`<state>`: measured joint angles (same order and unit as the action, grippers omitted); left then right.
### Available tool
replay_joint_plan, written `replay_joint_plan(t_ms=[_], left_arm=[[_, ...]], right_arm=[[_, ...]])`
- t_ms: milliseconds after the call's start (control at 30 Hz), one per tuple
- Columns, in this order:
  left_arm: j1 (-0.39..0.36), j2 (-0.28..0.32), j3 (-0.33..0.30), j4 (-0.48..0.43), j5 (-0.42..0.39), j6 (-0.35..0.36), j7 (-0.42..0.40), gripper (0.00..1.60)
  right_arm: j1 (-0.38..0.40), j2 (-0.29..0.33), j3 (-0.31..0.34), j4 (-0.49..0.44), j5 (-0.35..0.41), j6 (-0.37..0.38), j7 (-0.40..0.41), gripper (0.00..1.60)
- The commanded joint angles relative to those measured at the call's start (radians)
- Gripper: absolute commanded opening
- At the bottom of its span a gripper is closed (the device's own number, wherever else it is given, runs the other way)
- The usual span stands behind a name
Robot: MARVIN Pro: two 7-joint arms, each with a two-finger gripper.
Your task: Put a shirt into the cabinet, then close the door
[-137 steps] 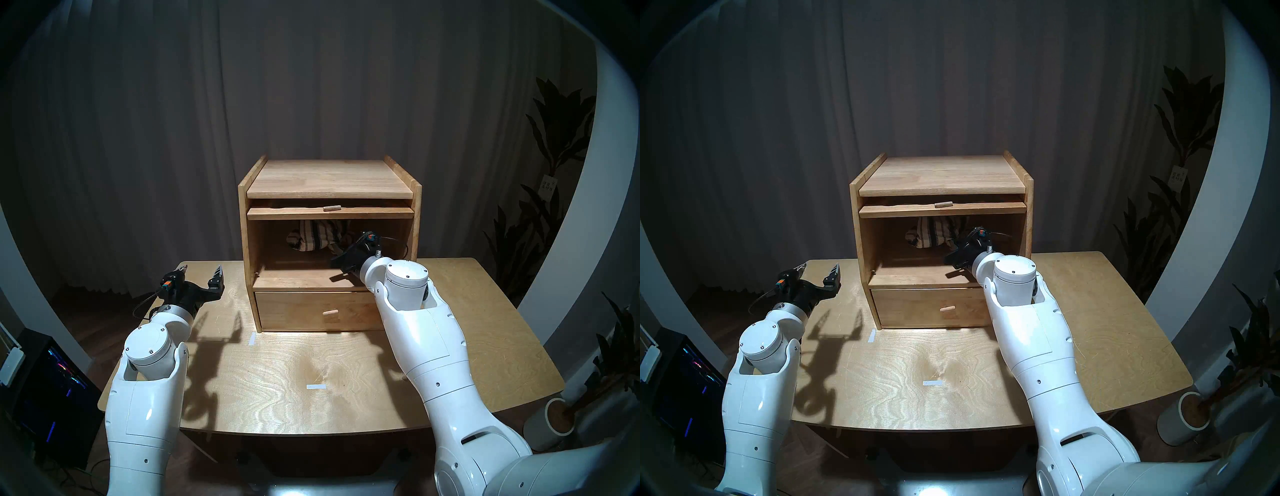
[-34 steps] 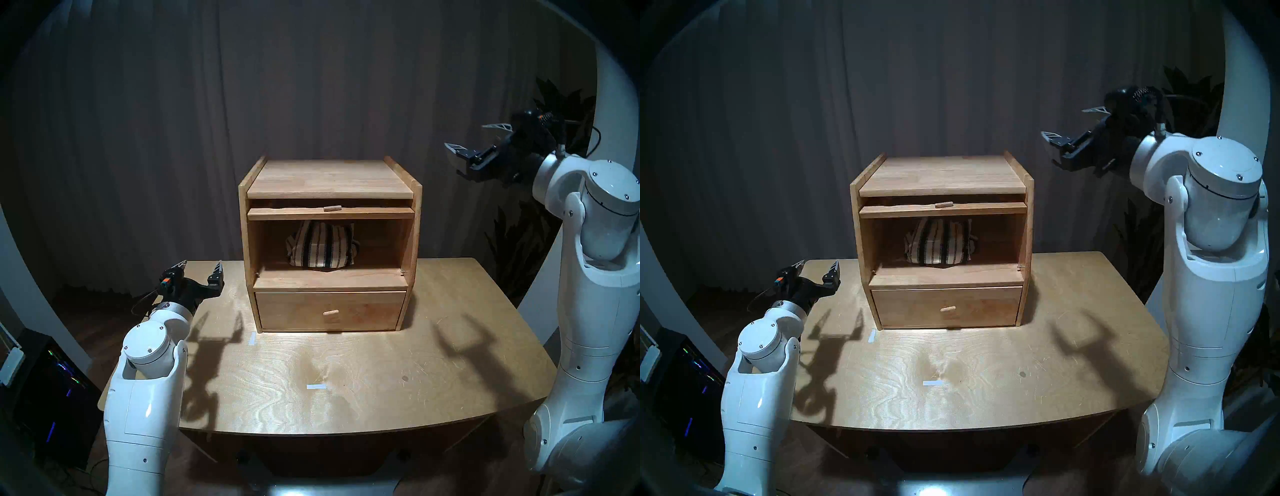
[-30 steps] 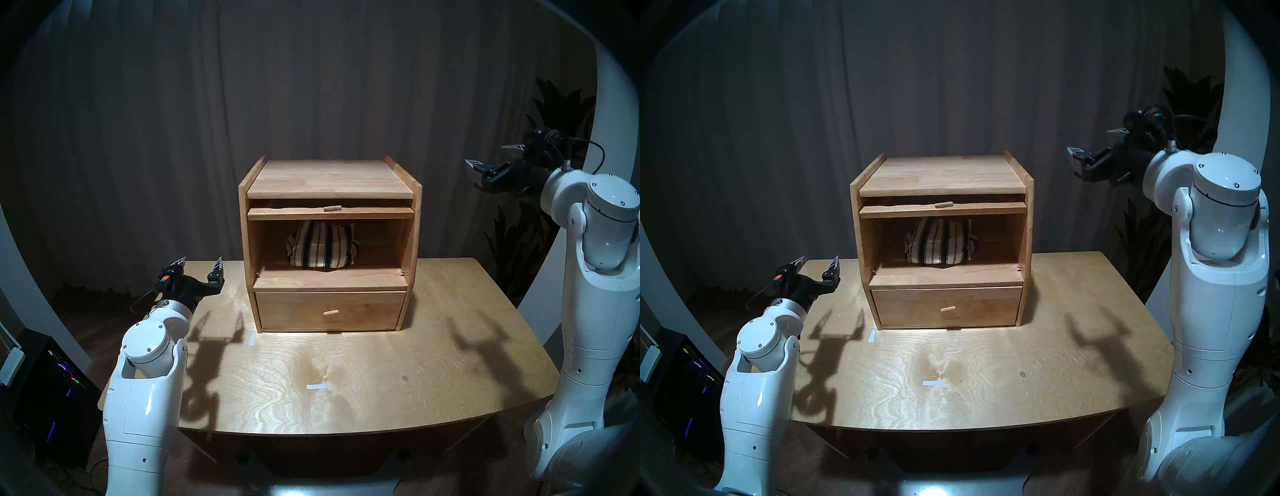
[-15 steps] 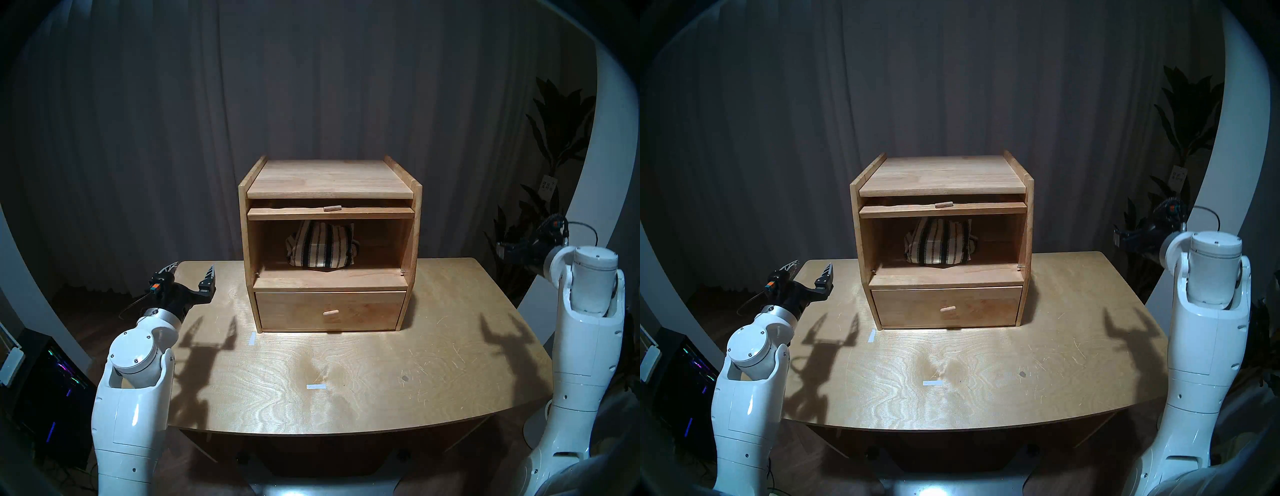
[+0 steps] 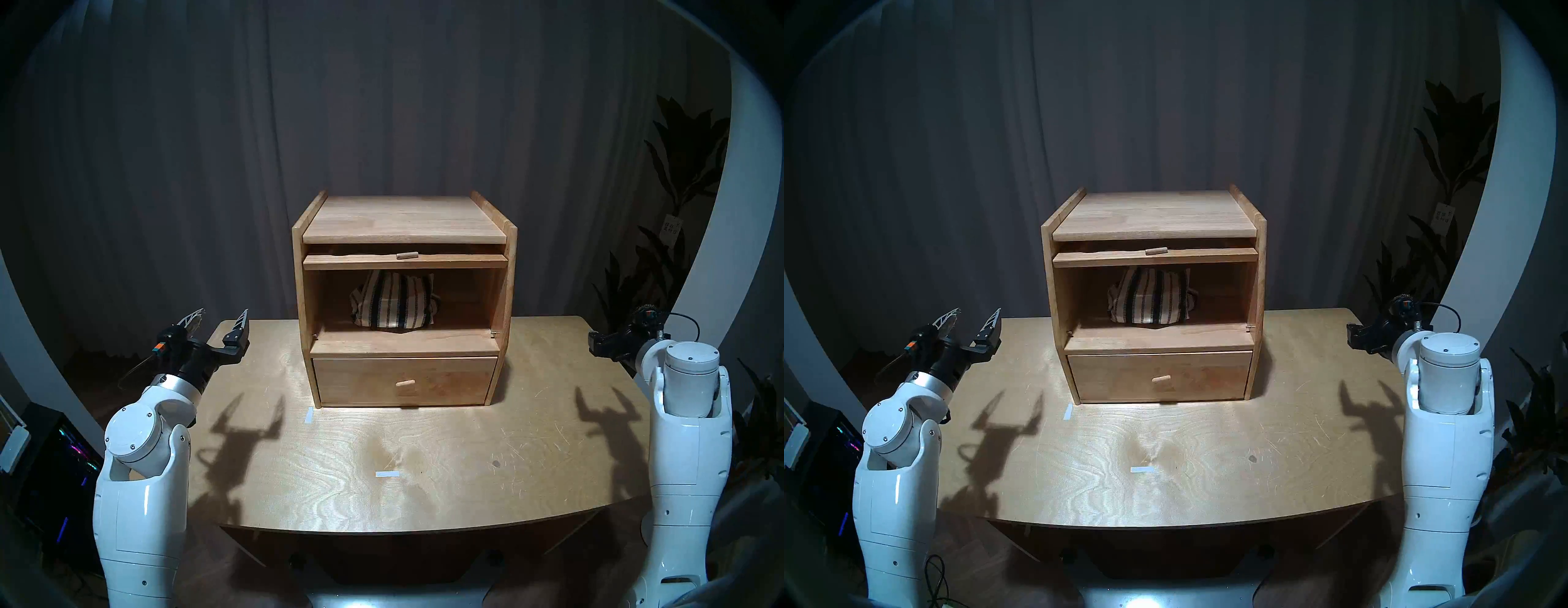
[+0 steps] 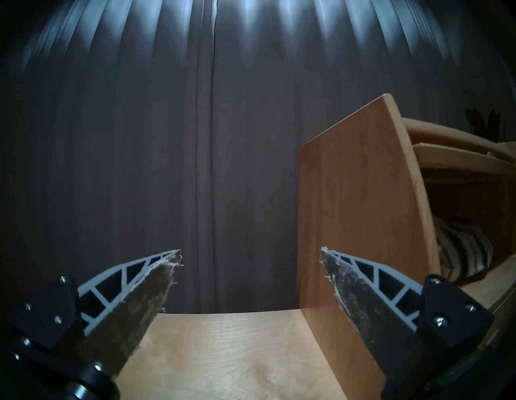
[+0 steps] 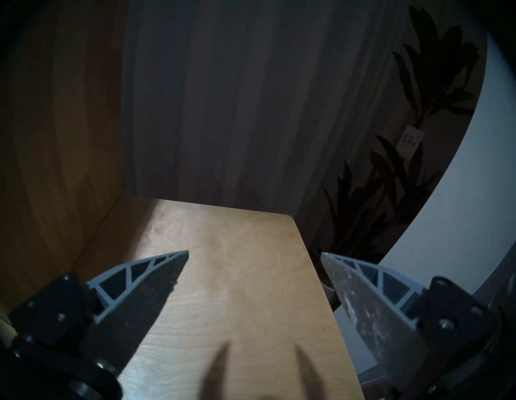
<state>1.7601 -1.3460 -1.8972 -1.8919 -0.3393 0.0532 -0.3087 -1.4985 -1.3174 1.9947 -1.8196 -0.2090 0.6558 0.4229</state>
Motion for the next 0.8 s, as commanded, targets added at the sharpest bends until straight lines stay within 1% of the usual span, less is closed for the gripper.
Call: replay_joint_plan(t_ms=[0,167,300,467,500,633,767], left_arm=[[0.007,-0.007,0.017,-0.079,-0.024,-0.030,-0.038,1.60],[0.026,-0.016,0.026,-0.135,-0.034,-0.050,-0.056,1.60],[0.039,-0.003,0.026,-0.190,-0.026,-0.075,-0.079,1.60],[0.065,0.012,0.010,-0.261,-0.025,-0.077,-0.102,1.60],[0.065,0.015,0.005,-0.266,-0.025,-0.078,-0.103,1.60],[0.091,0.027,-0.016,-0.324,0.005,-0.084,-0.105,1.60],[0.111,0.040,-0.021,-0.362,0.060,-0.101,-0.108,1.60]], right_arm=[[0.084,0.012,-0.027,0.039,-0.018,-0.113,-0.052,1.60],[0.118,0.016,-0.032,0.095,-0.029,-0.194,-0.090,1.60],[0.137,0.013,-0.045,0.143,-0.034,-0.254,-0.115,1.60],[0.161,0.006,-0.066,0.215,-0.042,-0.336,-0.151,1.60],[0.165,0.005,-0.068,0.224,-0.042,-0.343,-0.155,1.60],[0.185,0.003,-0.077,0.280,-0.045,-0.410,-0.187,1.60],[0.203,0.003,-0.084,0.324,-0.047,-0.471,-0.215,1.60]])
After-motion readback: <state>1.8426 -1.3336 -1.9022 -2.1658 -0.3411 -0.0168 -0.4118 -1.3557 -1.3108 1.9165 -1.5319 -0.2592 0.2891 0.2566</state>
